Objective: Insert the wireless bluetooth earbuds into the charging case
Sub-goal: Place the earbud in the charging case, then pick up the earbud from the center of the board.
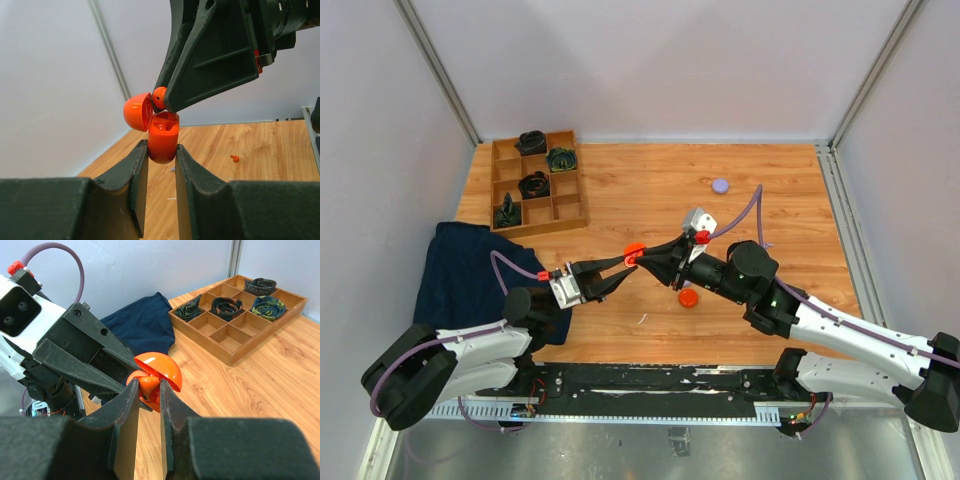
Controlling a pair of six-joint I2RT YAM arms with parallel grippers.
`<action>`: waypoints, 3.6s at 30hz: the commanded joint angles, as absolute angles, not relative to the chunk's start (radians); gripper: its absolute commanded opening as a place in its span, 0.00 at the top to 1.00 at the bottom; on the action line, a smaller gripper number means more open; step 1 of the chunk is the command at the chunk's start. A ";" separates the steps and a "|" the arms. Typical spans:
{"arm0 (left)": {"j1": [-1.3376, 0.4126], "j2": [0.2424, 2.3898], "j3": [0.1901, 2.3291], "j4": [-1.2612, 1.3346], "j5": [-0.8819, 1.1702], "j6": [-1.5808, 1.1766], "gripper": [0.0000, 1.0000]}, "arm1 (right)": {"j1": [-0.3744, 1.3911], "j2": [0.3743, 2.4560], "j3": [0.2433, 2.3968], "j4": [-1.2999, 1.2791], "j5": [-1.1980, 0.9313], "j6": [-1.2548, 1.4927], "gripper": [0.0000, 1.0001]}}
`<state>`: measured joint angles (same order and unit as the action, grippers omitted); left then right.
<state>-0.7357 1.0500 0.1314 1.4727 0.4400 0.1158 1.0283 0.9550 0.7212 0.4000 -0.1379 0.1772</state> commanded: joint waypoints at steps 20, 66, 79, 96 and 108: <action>-0.742 1.041 0.107 1.522 0.376 0.106 1.00 | 1.050 0.872 0.788 0.171 0.025 0.104 0.46; -0.742 0.947 0.040 1.440 0.367 0.165 1.00 | -0.050 1.061 0.621 -0.606 -0.149 0.317 0.27; -0.742 0.937 0.021 1.460 0.365 0.171 1.00 | -0.072 1.257 0.616 -0.482 -0.241 0.303 0.31; -0.742 0.950 0.020 1.470 0.365 0.170 1.00 | -0.071 1.358 0.719 -0.380 -0.252 0.262 0.33; -0.742 0.962 0.019 1.486 0.370 0.163 1.00 | -0.052 1.330 0.794 -0.519 -0.081 0.135 0.41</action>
